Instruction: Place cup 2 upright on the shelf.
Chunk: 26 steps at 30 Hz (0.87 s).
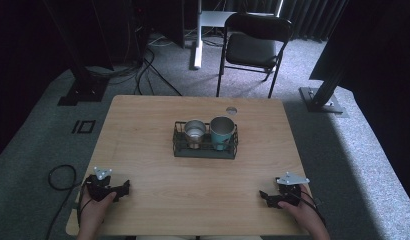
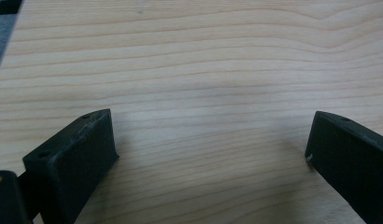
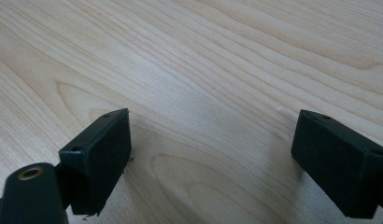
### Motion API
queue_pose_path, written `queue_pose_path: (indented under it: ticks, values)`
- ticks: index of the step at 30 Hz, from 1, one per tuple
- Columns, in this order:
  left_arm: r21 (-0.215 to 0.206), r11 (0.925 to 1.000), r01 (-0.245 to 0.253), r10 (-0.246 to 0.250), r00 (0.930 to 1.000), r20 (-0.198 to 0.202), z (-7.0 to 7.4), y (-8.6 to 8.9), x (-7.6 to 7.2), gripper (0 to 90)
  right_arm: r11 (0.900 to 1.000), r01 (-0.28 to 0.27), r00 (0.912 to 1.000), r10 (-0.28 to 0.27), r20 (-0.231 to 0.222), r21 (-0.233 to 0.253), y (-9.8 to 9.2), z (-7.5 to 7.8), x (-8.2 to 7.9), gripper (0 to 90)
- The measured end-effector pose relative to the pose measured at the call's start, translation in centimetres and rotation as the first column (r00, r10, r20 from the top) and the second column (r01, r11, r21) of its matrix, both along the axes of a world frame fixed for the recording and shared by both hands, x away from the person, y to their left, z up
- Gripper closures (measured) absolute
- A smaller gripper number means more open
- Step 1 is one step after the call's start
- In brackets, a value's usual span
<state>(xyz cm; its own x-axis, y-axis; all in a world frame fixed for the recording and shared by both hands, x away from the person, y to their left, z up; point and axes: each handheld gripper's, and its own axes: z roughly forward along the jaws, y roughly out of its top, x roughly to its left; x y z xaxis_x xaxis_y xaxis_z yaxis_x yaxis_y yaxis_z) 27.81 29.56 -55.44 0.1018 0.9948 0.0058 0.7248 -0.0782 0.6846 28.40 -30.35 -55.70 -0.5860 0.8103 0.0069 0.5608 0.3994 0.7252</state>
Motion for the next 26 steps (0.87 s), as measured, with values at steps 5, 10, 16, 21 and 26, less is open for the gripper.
queue_pose_path:
  ticks: [5, 10, 16, 21, 26]
  values:
    - [-0.001, 1.0000, 0.002, -0.002, 1.0000, 0.006, -0.05, 0.15, -0.18, 2.4, 1.000, 0.000, 1.0000, 0.000, 0.000, 0.000, 0.00, 0.00, 0.00, 11.7]
    - [-0.001, 1.0000, 0.000, 0.000, 1.0000, 0.007, -0.06, 0.14, -0.13, 2.3, 1.000, 0.000, 1.0000, 0.000, 0.000, 0.000, 0.00, 0.00, 0.00, 11.7]
    - [-0.004, 0.9999, -0.014, 0.014, 0.9999, 0.007, -0.06, 0.09, 0.04, 2.3, 1.000, 0.000, 1.0000, 0.000, 0.000, 0.000, 0.00, 0.00, 0.00, 11.7]
    - [0.000, 0.9998, -0.019, 0.019, 0.9998, 0.004, -0.05, 0.05, 0.12, 2.2, 1.000, 0.000, 1.0000, 0.000, 0.000, 0.000, 0.00, 0.00, 0.00, 11.7]
    - [-0.001, 0.9998, -0.021, 0.021, 0.9998, 0.004, -0.06, 0.04, 0.13, 1.8, 1.000, 0.000, 1.0000, 0.000, 0.000, 0.000, 0.00, 0.00, 0.00, 11.7]
